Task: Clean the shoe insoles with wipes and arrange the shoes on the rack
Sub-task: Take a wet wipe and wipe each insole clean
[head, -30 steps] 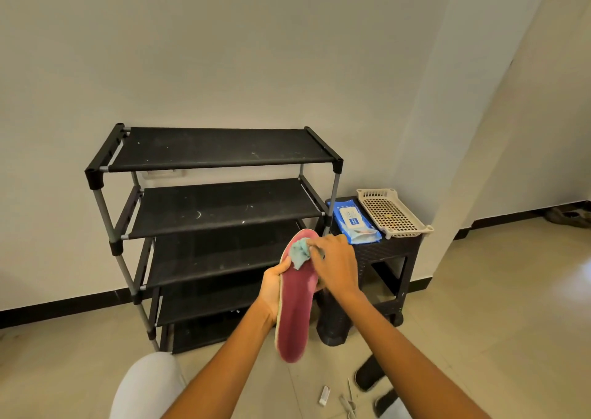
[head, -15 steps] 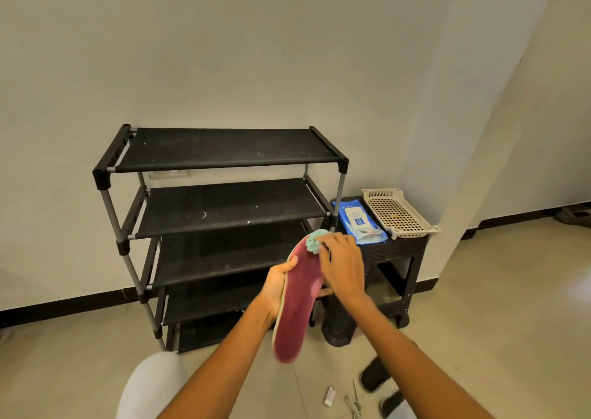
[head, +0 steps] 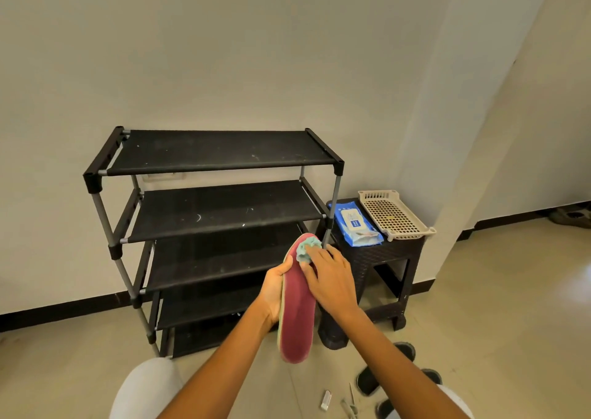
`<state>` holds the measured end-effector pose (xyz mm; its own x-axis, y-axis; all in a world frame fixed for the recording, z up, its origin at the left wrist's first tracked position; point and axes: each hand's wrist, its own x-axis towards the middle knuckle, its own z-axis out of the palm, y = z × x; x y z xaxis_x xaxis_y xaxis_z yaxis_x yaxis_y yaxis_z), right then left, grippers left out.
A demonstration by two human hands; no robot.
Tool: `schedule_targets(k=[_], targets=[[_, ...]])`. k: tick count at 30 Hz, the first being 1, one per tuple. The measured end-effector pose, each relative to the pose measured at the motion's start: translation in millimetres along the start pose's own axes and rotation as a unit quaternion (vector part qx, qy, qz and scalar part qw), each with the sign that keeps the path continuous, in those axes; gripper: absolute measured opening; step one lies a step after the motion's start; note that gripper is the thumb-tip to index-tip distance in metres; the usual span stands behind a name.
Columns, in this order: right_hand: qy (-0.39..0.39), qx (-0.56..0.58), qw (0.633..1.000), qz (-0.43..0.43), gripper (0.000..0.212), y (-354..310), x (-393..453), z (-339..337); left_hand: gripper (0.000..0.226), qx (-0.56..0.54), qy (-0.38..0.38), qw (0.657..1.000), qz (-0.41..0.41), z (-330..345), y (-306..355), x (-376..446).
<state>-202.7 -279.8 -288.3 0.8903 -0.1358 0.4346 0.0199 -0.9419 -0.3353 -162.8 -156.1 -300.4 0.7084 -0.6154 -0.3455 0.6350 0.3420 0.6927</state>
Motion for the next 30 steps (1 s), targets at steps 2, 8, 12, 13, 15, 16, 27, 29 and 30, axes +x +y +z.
schedule_targets(k=[2,8,12,13,15,16,27,29,30], targets=[[-0.024,0.038,0.997,-0.064,0.041,-4.9,-14.9,-3.1,0.047,-0.031,-0.006,0.999,-0.009,-3.9,4.9,0.8],[-0.091,0.006,0.985,-0.144,0.042,14.6,-17.8,-16.1,0.049,-0.073,-0.035,0.996,-0.047,-1.2,-6.2,-1.9],[-0.076,0.028,0.997,-0.008,0.044,14.6,-1.1,-19.7,0.041,-0.034,-0.016,0.999,0.0,15.7,-7.3,-1.6],[-0.083,0.046,0.995,-0.023,0.043,12.2,-5.7,-19.6,0.042,-0.041,-0.018,0.999,0.0,16.3,-4.4,-0.8],[-0.108,0.075,0.985,-0.109,0.043,8.4,-21.9,-20.8,0.048,-0.061,-0.028,0.998,-0.018,9.2,2.5,3.2],[-0.121,0.073,0.978,-0.154,0.043,9.7,-29.5,-21.9,0.05,-0.069,-0.03,0.997,-0.031,4.9,4.1,3.5],[-0.044,0.075,0.995,-0.039,0.037,13.8,-7.8,-12.8,0.044,-0.028,-0.012,1.0,0.002,11.5,0.6,-0.7],[-0.06,0.098,0.985,-0.126,0.03,5.0,-22.4,-14.7,0.049,-0.04,-0.005,0.999,-0.018,1.3,2.7,1.7],[-0.066,0.101,0.98,-0.161,0.025,3.5,-27.5,-15.8,0.051,-0.045,0.0,0.999,-0.028,-2.4,2.7,3.0]])
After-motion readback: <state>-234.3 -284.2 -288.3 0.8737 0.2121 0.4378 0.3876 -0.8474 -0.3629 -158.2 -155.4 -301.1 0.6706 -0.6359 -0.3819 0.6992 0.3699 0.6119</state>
